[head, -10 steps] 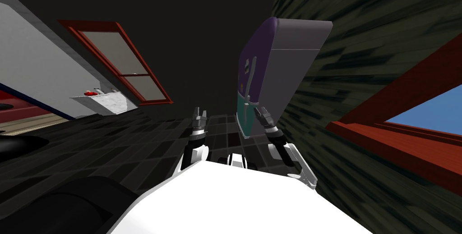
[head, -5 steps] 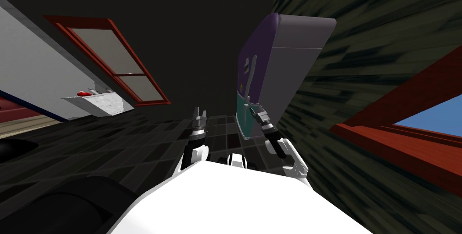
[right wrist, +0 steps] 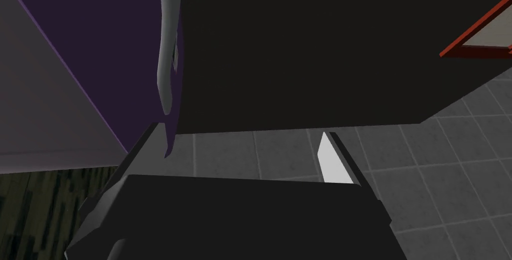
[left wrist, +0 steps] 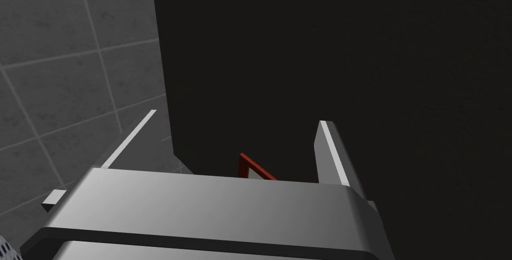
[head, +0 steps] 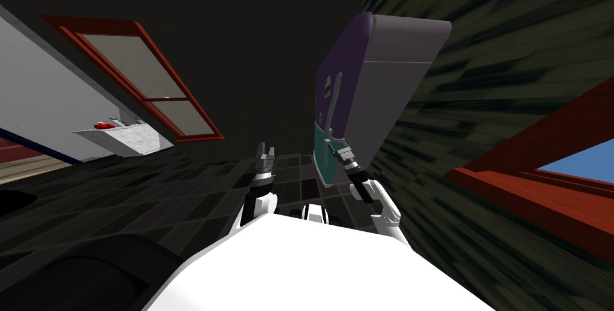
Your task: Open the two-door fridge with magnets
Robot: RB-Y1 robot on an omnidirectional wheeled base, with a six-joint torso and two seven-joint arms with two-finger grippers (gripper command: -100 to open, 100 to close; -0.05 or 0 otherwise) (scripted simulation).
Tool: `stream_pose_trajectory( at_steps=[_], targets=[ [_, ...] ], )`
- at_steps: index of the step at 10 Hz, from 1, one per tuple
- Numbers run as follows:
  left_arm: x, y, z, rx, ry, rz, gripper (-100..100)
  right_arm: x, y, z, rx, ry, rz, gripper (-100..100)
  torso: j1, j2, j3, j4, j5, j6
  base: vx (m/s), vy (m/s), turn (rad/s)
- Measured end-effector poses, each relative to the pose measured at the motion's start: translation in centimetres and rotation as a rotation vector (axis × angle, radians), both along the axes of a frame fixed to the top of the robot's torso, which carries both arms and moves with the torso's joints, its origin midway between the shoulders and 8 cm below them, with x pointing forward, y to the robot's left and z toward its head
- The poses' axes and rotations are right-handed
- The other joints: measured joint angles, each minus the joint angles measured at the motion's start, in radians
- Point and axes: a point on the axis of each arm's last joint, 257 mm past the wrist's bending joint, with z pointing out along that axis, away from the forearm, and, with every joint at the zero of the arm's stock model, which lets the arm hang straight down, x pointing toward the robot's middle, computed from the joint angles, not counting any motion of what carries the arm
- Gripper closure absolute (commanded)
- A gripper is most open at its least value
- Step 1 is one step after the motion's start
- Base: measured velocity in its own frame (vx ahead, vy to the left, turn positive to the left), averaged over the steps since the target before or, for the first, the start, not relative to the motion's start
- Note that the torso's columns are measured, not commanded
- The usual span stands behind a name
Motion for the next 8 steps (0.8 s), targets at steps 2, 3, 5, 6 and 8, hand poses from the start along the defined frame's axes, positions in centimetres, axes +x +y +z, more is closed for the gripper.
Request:
stream_pose_trajectory(
  at_steps=[2, 3, 5, 6, 8],
  targets=[
    [0.0, 0.0, 0.0, 0.0, 0.0, 0.0, 0, 1.1, 0.5, -0.5, -0.081, -0.013, -0.039, -100, 0.0, 0.0, 0.0, 0.0, 0.0, 0.0, 0.058, -0.002, -0.018],
    [0.0, 0.0, 0.0, 0.0, 0.0, 0.0, 0, 1.6, 0.9, -0.8, -0.131, -0.021, -0.061, -100, 0.0, 0.0, 0.0, 0.0, 0.0, 0.0, 0.043, 0.005, -0.013],
    [0.0, 0.0, 0.0, 0.0, 0.0, 0.0, 0, 2.7, 1.2, -1.7, -0.209, -0.031, -0.1, -100, 0.0, 0.0, 0.0, 0.0, 0.0, 0.0, 0.054, 0.003, -0.018],
    [0.0, 0.0, 0.0, 0.0, 0.0, 0.0, 0, 3.0, 1.3, -1.8, -0.246, -0.04, -0.114, -100, 0.0, 0.0, 0.0, 0.0, 0.0, 0.0, 0.066, 0.006, -0.023],
    [0.0, 0.0, 0.0, 0.0, 0.0, 0.0, 0, 4.1, 1.6, -2.3, -0.328, -0.055, -0.152, -100, 0.0, 0.0, 0.0, 0.0, 0.0, 0.0, 0.053, 0.005, -0.018]
  ],
)
